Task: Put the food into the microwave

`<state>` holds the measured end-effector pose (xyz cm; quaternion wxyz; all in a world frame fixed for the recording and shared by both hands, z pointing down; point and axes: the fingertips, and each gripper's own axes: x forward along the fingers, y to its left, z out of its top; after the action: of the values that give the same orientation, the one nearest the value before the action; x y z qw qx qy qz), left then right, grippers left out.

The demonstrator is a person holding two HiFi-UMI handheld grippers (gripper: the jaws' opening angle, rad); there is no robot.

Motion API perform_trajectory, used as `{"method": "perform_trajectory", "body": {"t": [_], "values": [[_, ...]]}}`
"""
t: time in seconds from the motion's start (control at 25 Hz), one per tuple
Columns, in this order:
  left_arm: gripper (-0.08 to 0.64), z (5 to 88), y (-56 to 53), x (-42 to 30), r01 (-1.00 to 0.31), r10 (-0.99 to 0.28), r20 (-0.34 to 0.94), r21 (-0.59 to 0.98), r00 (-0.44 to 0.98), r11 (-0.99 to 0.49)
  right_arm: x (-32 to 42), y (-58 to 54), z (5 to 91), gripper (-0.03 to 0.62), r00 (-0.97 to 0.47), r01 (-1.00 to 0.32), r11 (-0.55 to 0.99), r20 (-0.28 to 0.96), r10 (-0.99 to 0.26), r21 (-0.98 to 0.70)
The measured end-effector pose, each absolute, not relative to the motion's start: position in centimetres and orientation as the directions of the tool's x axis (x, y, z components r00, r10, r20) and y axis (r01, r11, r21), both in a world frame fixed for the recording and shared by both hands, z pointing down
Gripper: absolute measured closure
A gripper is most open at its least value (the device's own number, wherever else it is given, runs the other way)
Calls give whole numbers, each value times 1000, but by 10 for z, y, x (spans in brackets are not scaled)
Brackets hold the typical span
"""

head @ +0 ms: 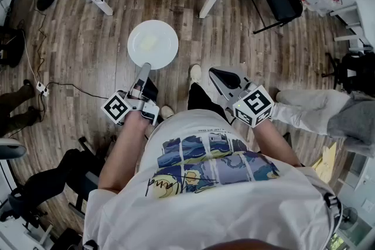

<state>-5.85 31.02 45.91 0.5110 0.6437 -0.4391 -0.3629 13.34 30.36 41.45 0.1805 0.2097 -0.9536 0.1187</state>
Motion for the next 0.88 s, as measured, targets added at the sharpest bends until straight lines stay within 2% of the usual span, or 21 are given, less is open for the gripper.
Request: {"method": "perform_trajectory", "body": {"t": [0.48,0.52,0.56,0.6,0.88], "values": [[541,445,158,-28,-183,-967,-55,978,247,-102,187,137,404,584,-880,-391,908,350,-322,-147],[541,444,144,-24,-186,-969,-57,977,242,-104,193,125,404,574,-882,-387,910,349,-318,-149],[541,443,131,-21,-186,-970,-58,977,236,-104,200,114,406,522,-883,-383,911,351,-313,-152],[541,443,119,-18,-184,-972,-60,978,229,-103,205,103,408,511,-883,-379,912,354,-307,-155],[541,453,53,-30,-200,-985,-27,978,169,-61,215,42,421,515,-881,-399,896,351,-316,-196]]}}
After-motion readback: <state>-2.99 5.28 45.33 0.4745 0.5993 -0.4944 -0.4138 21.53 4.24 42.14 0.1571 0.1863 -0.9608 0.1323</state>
